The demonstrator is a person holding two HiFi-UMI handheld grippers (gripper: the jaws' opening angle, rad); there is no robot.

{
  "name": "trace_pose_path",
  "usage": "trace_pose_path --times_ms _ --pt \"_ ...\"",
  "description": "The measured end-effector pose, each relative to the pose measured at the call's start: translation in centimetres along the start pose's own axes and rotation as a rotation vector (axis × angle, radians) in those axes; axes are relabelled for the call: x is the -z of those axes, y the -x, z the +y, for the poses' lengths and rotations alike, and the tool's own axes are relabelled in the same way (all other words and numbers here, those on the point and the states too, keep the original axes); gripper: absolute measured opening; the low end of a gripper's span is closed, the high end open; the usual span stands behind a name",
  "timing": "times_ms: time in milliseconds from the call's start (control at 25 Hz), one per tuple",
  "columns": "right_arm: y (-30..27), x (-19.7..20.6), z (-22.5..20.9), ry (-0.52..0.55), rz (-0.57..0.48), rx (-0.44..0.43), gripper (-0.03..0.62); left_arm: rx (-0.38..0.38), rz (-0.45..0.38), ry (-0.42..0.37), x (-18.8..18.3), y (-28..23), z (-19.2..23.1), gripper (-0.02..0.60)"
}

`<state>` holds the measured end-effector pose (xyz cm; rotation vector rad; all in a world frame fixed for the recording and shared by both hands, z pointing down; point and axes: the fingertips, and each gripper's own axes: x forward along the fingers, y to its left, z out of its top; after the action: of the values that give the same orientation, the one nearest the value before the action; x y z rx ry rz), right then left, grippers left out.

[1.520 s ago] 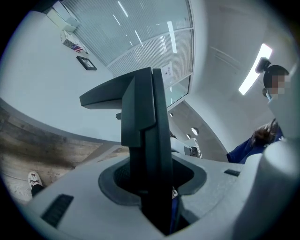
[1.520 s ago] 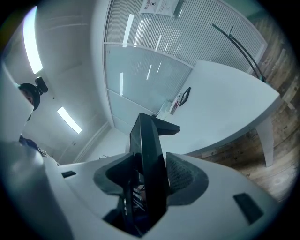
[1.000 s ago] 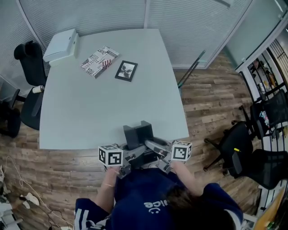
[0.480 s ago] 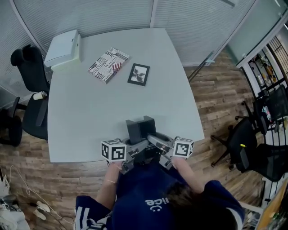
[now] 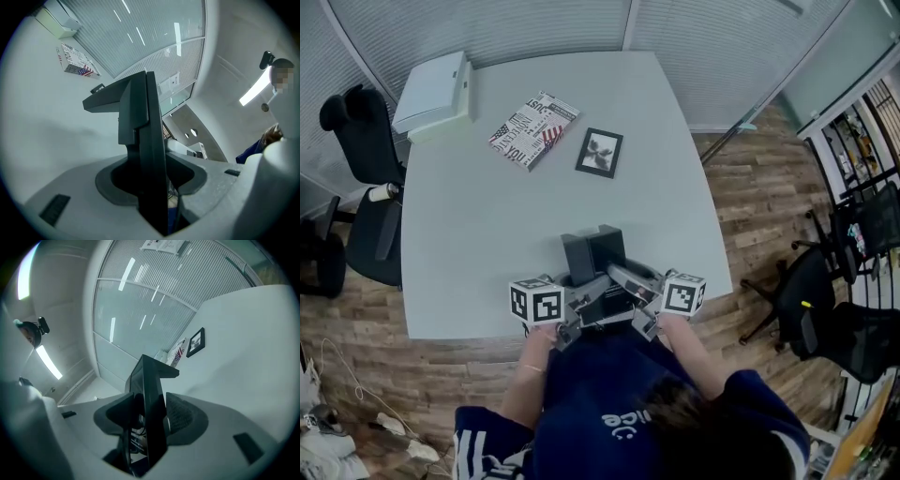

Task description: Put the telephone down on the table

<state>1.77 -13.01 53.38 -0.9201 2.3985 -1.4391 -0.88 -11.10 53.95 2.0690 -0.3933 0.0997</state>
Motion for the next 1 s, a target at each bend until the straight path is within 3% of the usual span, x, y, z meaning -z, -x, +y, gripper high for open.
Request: trace_pose_path --times_ms 280,1000 --pt "-2.2 -2.4 -1.2 -0.017 0.014 -0.011 0.221 -0.047 -0.026 0.011 -3.0 -0.6 1.6 0.176" --pt "-7.6 -7.4 -4.2 -0.014 0.067 -0.025 0.202 -0.082 -0.084 0.068 -8.9 -1.7 6.4 0.176"
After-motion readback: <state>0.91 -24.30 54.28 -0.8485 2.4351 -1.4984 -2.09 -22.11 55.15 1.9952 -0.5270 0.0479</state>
